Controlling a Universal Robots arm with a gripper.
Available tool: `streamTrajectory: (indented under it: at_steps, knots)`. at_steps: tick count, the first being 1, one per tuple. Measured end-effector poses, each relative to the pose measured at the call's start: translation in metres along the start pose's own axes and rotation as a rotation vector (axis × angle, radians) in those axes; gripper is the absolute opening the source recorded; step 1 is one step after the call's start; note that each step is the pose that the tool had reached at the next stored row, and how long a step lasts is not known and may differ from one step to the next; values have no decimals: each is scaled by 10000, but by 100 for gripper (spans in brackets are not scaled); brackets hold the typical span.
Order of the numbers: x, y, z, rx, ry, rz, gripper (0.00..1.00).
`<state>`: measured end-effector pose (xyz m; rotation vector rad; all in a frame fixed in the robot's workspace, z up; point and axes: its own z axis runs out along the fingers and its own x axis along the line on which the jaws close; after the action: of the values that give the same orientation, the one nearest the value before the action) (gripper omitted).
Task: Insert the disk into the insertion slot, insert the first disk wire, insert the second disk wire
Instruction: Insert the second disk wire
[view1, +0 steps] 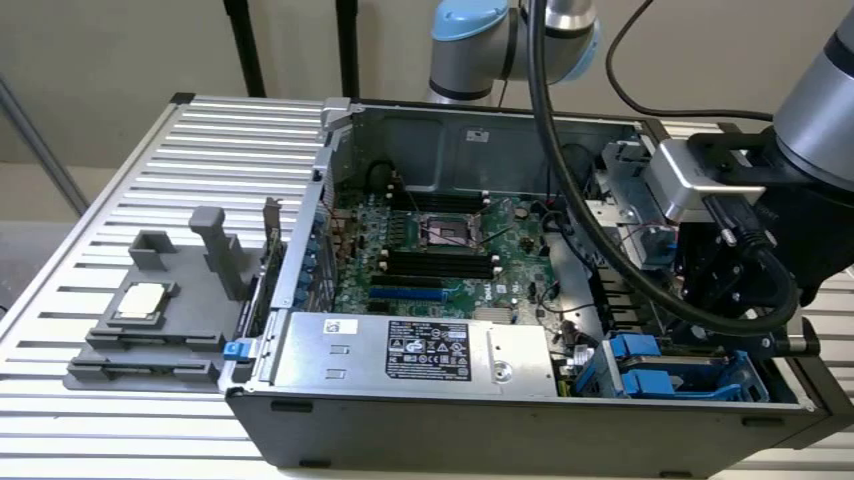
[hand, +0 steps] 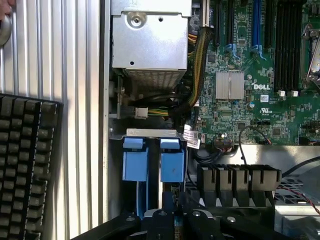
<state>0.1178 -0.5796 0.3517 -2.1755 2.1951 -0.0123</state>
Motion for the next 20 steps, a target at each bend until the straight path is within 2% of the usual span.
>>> streamTrajectory:
  at_steps: [3, 5, 9, 20]
  knots:
    - [6, 1, 24, -1, -125, 5, 16]
    - [6, -1, 37, -2, -168, 6, 16]
    - [6, -22, 52, -2, -198, 8, 16]
    - [8, -31, 91, -3, -195, 8, 16]
